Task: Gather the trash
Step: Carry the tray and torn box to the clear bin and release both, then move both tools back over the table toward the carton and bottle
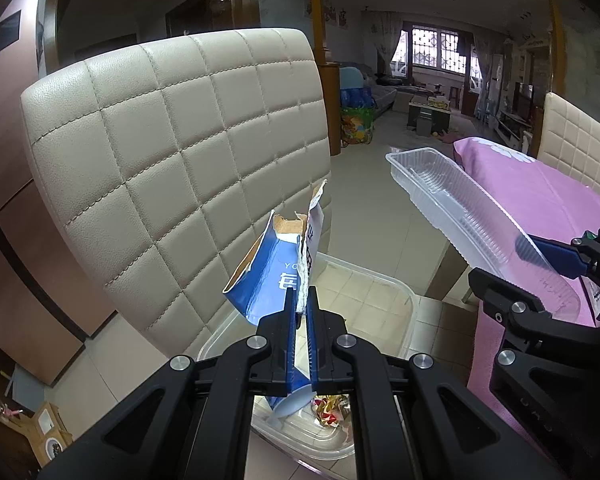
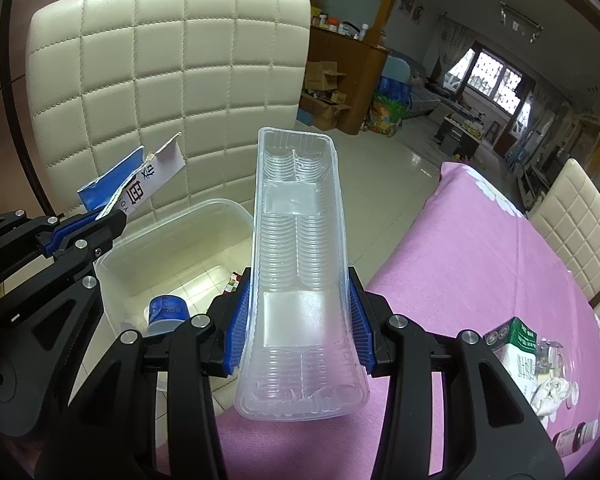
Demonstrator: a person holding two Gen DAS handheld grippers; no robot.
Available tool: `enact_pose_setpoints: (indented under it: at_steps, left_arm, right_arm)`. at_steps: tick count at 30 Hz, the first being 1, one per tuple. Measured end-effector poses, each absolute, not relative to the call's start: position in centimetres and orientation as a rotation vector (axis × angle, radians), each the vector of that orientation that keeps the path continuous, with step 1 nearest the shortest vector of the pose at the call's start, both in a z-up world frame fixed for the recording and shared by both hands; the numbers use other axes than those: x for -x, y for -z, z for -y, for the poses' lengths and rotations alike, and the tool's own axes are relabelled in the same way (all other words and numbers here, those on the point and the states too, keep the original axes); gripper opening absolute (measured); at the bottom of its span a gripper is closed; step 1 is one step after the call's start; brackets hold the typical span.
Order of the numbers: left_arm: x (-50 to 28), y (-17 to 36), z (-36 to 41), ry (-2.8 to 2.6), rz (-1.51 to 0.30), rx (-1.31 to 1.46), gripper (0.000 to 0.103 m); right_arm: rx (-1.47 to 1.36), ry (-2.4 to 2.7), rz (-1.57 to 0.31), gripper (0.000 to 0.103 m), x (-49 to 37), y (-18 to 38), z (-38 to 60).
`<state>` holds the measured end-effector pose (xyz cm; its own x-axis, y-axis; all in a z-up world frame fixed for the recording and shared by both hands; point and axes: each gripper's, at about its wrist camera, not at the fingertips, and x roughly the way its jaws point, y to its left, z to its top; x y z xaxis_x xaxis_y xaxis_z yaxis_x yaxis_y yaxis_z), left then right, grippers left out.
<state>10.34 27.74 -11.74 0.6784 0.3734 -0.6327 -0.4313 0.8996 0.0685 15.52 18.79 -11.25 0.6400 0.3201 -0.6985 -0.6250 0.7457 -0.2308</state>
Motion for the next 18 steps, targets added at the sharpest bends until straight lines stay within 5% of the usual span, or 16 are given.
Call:
enact_pose_setpoints:
  at_steps: [12, 13, 16, 18]
  left_arm:
    - [-10.6, 12.8, -30.2, -0.470, -0.746, 0.195, 0.008]
    - [-10.7, 13.0, -30.3, -0.476, -0.746, 0.196, 0.016]
    - [-10.5, 13.0, -30.7, -0.496, -0.724, 0.198, 0.083]
    - [-9.8, 12.5, -30.5, -0.525, -0.673, 0.177, 0.084]
  right_arm:
    - [0.492, -0.585, -0.680, 0.046, -15.7, 11.5, -19.6]
    - [0.495, -0.584, -0.681, 0.046, -15.7, 11.6, -19.6]
    - [0.500, -0.580, -0.688, 0.046, -15.8, 11.8, -19.8]
    - [0.499, -0.574, -0.693, 0.046, -16.0, 11.9, -19.9]
